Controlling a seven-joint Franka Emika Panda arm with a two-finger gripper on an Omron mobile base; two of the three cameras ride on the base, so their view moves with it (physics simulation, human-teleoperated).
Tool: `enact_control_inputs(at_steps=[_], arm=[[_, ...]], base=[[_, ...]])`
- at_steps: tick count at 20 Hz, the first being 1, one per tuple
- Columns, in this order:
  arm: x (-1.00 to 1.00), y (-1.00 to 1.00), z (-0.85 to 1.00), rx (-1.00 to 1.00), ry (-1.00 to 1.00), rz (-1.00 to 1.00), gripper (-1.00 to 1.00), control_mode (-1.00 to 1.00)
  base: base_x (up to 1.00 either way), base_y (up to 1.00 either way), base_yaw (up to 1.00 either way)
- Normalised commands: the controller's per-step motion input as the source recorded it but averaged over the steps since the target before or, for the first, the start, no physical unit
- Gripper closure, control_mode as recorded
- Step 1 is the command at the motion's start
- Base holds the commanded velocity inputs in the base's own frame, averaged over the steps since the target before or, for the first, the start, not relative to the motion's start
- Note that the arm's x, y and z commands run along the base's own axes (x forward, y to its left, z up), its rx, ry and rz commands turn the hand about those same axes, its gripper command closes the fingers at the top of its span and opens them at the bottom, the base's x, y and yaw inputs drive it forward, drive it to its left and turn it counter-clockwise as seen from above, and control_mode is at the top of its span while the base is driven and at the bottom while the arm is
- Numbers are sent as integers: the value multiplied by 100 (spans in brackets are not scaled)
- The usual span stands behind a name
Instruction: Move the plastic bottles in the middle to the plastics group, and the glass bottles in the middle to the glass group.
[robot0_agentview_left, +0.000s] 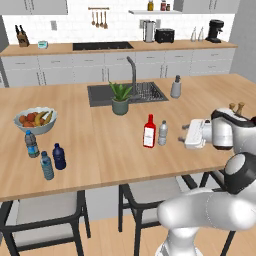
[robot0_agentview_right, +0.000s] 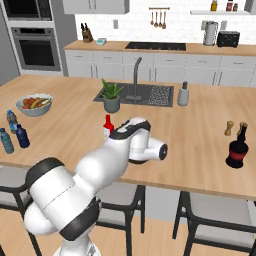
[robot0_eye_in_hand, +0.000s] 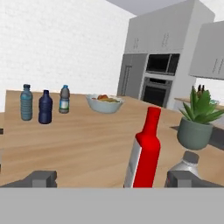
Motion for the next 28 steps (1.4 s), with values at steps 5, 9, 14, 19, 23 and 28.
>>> enact_control_inputs(at_steps=[5, 9, 14, 19, 23, 28], arm=[[43, -1, -16, 0, 0, 1, -100, -100], [35, 0, -7, 0, 0, 0, -100, -100], [33, 0, -10, 0, 0, 0, -100, -100], [22, 0, -20, 0, 0, 0, -100, -100], [7, 0, -16, -1, 0, 0, -100, -100], [13, 1, -11, 0, 0, 0, -100, -100]], base=[[0, 0, 0], [0, 0, 0], [0, 0, 0], [0, 0, 0], [0, 0, 0], [0, 0, 0]])
